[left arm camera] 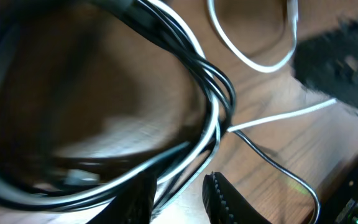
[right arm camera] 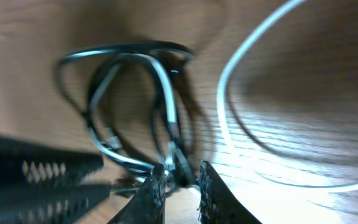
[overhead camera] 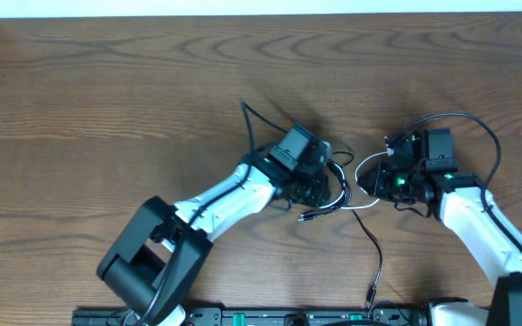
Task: Untangle cables
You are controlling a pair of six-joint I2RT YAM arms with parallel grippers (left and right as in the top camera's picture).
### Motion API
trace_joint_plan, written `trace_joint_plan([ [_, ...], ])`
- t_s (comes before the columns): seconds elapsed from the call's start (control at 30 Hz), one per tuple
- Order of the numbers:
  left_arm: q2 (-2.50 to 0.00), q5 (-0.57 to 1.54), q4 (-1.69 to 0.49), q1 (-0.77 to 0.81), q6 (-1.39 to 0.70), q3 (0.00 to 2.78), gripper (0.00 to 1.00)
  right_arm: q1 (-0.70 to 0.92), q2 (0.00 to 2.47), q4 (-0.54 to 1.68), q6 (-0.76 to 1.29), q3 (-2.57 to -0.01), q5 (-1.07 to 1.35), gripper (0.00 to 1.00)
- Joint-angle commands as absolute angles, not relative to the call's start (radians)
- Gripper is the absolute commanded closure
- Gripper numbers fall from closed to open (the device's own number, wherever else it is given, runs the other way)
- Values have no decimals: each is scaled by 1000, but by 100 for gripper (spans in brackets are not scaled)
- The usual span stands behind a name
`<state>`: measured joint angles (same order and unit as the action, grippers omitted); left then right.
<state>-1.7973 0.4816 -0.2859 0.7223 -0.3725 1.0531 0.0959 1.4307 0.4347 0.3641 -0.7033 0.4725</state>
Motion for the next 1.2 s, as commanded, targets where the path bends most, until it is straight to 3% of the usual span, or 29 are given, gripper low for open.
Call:
trace_joint_plan([
  [0.0,-1822,461,-274,751,-379,1048,70,103,1489,433,351,-691,410,88],
  [0.17,-1824,303,-268,780,-379,1048,70,105,1547,419,337,-691,430,95],
  [0.67,-1876,371,-192,843,-162,1048,67,105,1552,405,309,-691,462,91],
  [1.0,-1886,270,-179,842,-157,1045,67,105,1552,405,309,-691,463,91],
  [1.17,-1925,238,-131,842,-178,1045,81,105,1552,412,309,-691,463,91],
])
